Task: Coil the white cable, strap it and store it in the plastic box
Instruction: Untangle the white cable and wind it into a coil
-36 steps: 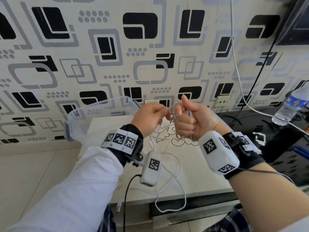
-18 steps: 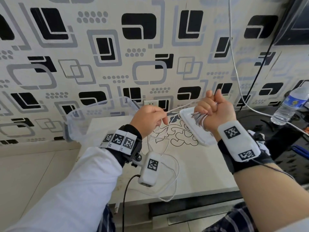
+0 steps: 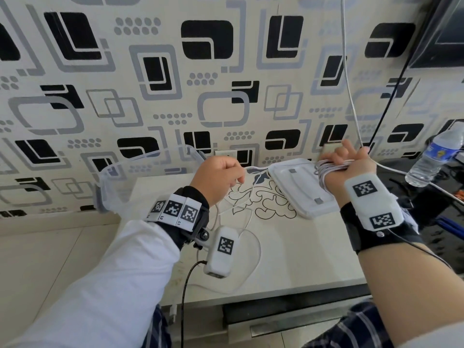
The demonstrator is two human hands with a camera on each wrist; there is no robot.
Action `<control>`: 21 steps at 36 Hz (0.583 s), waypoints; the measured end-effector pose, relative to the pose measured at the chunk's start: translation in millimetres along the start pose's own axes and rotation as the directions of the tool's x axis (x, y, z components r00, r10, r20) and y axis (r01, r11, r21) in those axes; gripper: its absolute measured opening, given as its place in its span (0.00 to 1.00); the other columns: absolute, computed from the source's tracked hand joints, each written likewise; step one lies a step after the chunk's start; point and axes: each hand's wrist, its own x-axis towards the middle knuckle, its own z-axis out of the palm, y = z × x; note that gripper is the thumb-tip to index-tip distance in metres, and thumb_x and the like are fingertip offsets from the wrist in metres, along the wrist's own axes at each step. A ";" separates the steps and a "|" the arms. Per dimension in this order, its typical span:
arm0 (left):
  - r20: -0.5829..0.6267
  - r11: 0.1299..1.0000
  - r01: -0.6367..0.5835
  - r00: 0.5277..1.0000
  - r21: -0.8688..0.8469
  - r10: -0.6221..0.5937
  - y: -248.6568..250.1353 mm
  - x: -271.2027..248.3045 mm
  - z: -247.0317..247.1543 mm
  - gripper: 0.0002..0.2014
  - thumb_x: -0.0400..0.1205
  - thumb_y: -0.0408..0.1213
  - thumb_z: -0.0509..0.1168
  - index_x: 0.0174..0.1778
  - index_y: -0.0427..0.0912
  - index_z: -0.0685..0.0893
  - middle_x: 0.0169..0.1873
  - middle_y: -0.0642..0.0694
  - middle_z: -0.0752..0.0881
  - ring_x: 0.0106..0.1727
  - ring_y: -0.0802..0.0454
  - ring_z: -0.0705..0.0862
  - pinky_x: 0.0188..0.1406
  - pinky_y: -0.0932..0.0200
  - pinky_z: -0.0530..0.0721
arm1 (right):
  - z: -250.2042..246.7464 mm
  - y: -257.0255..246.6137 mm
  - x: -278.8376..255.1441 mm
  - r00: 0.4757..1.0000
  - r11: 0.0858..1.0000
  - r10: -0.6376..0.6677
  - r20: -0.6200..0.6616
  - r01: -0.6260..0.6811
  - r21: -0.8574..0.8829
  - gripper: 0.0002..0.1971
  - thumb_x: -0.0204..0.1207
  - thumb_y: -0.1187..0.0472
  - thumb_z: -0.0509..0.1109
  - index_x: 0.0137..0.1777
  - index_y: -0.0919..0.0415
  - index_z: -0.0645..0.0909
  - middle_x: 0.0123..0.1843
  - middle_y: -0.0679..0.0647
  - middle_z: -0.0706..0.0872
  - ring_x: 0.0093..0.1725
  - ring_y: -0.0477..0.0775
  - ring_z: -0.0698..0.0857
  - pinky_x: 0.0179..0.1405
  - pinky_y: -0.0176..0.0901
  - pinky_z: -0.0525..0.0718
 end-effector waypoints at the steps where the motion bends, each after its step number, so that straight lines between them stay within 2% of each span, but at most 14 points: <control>1: 0.004 1.000 -0.001 1.000 0.009 0.001 -0.2 -0.2 0.3 0.12 0.79 0.28 0.62 0.29 0.33 0.82 0.14 0.56 0.68 0.17 0.60 0.64 0.18 0.79 0.66 | -0.8 0.6 2.5 1.000 1.000 -0.010 -0.011 0.010 0.002 0.22 0.85 0.43 0.55 0.55 0.61 0.80 0.26 0.52 0.81 0.21 0.47 0.75 0.38 0.42 0.86; 2: 0.009 1.000 -0.002 1.000 0.011 0.002 -0.2 -0.7 0.7 0.12 0.79 0.28 0.63 0.29 0.33 0.82 0.14 0.56 0.68 0.16 0.61 0.65 0.18 0.79 0.66 | -1.9 1.1 5.5 1.000 1.000 -0.013 -0.013 0.013 -0.004 0.22 0.84 0.43 0.56 0.61 0.60 0.79 0.33 0.57 0.89 0.36 0.46 0.87 0.47 0.52 0.88; 3: 0.013 1.000 -0.001 1.000 0.011 0.001 -0.1 -1.0 1.3 0.11 0.79 0.28 0.63 0.30 0.32 0.82 0.14 0.56 0.68 0.16 0.61 0.65 0.18 0.78 0.65 | -2.2 1.5 7.6 1.000 1.000 -0.007 -0.004 0.007 -0.020 0.22 0.83 0.42 0.58 0.67 0.57 0.77 0.40 0.62 0.91 0.59 0.51 0.88 0.55 0.60 0.86; 4: 0.016 1.000 -0.002 1.000 0.008 0.002 0.3 -1.3 1.9 0.11 0.79 0.28 0.63 0.30 0.32 0.83 0.14 0.56 0.68 0.16 0.61 0.64 0.17 0.77 0.65 | -1.9 2.2 8.2 1.000 0.999 0.011 0.012 -0.010 -0.033 0.23 0.83 0.42 0.58 0.70 0.54 0.75 0.46 0.65 0.91 0.74 0.59 0.75 0.59 0.65 0.83; 5: 0.021 1.000 -0.005 1.000 0.007 0.005 0.9 -1.5 2.3 0.11 0.79 0.28 0.63 0.31 0.31 0.83 0.14 0.55 0.68 0.16 0.61 0.64 0.17 0.77 0.65 | -1.0 3.5 7.2 0.999 0.999 0.037 0.034 -0.036 -0.039 0.23 0.82 0.42 0.58 0.70 0.53 0.74 0.50 0.66 0.91 0.80 0.62 0.65 0.62 0.68 0.81; 6: 0.026 1.000 -0.010 1.000 0.007 0.009 1.8 -1.7 2.7 0.11 0.79 0.28 0.63 0.31 0.32 0.83 0.14 0.54 0.68 0.16 0.61 0.64 0.17 0.77 0.65 | 0.6 4.8 5.0 0.997 0.997 0.065 0.050 -0.062 -0.054 0.22 0.82 0.41 0.58 0.66 0.55 0.76 0.52 0.66 0.90 0.81 0.63 0.60 0.64 0.68 0.79; 7: 0.031 1.000 -0.016 0.999 0.006 0.016 2.8 -2.1 2.8 0.11 0.79 0.28 0.63 0.31 0.32 0.83 0.15 0.54 0.68 0.16 0.61 0.64 0.18 0.78 0.65 | 2.4 6.1 2.3 0.995 0.994 0.087 0.050 -0.083 -0.074 0.20 0.82 0.41 0.59 0.58 0.57 0.78 0.54 0.65 0.90 0.81 0.63 0.60 0.66 0.67 0.78; 8: 0.037 1.000 -0.023 0.999 0.005 0.023 4.1 -2.5 2.9 0.11 0.79 0.28 0.62 0.30 0.32 0.83 0.15 0.53 0.68 0.16 0.61 0.65 0.18 0.78 0.65 | 4.4 7.2 -0.7 0.994 0.992 0.099 0.037 -0.095 -0.086 0.20 0.82 0.41 0.59 0.52 0.59 0.78 0.55 0.64 0.89 0.81 0.63 0.62 0.67 0.67 0.77; 9: 0.043 1.000 -0.029 0.999 0.005 0.029 5.2 -3.2 2.8 0.12 0.79 0.28 0.62 0.30 0.33 0.82 0.15 0.53 0.68 0.16 0.62 0.65 0.18 0.79 0.66 | 6.4 8.2 -3.4 0.994 0.991 0.105 0.023 -0.102 -0.085 0.21 0.82 0.41 0.60 0.51 0.61 0.78 0.58 0.64 0.88 0.79 0.64 0.67 0.67 0.67 0.77; 11: 0.056 0.999 -0.036 0.998 0.004 0.036 6.8 -4.5 2.7 0.12 0.80 0.27 0.62 0.30 0.33 0.82 0.15 0.55 0.68 0.15 0.62 0.66 0.18 0.79 0.66 | 8.4 8.1 -5.1 0.993 0.991 0.116 0.005 -0.116 -0.061 0.22 0.83 0.44 0.60 0.63 0.63 0.75 0.64 0.65 0.84 0.72 0.65 0.77 0.63 0.69 0.79; 13: 0.067 0.999 -0.042 0.997 0.003 0.042 7.0 -5.7 2.4 0.12 0.80 0.27 0.62 0.30 0.33 0.82 0.15 0.55 0.68 0.16 0.62 0.66 0.19 0.80 0.66 | 9.6 7.5 -4.5 0.989 0.989 0.147 0.032 -0.146 -0.013 0.27 0.83 0.45 0.60 0.71 0.66 0.68 0.70 0.67 0.79 0.66 0.67 0.82 0.62 0.70 0.78; 16: 0.085 0.999 -0.050 0.995 0.000 0.050 7.4 -6.9 2.3 0.12 0.80 0.28 0.63 0.32 0.31 0.83 0.17 0.52 0.68 0.17 0.61 0.65 0.20 0.77 0.66 | 9.8 7.2 -4.2 0.985 0.986 0.164 0.051 -0.165 0.012 0.37 0.81 0.42 0.62 0.82 0.61 0.55 0.78 0.69 0.67 0.67 0.72 0.79 0.69 0.71 0.73; 19: 0.115 0.998 -0.069 0.991 -0.011 0.070 10.2 -8.8 2.8 0.11 0.81 0.28 0.63 0.32 0.30 0.83 0.17 0.52 0.67 0.18 0.59 0.63 0.20 0.74 0.66 | 9.3 8.5 -2.7 0.983 0.984 0.176 0.046 -0.175 -0.030 0.43 0.75 0.36 0.66 0.84 0.50 0.50 0.82 0.69 0.59 0.71 0.78 0.73 0.69 0.77 0.70; 21: 0.142 0.996 -0.087 0.986 -0.017 0.088 12.2 -10.4 3.3 0.12 0.81 0.29 0.64 0.33 0.30 0.84 0.16 0.54 0.67 0.19 0.59 0.63 0.21 0.74 0.66 | 8.4 10.4 -1.3 0.980 0.979 0.197 0.026 -0.195 -0.056 0.46 0.72 0.31 0.64 0.84 0.47 0.48 0.84 0.68 0.54 0.76 0.78 0.66 0.71 0.80 0.63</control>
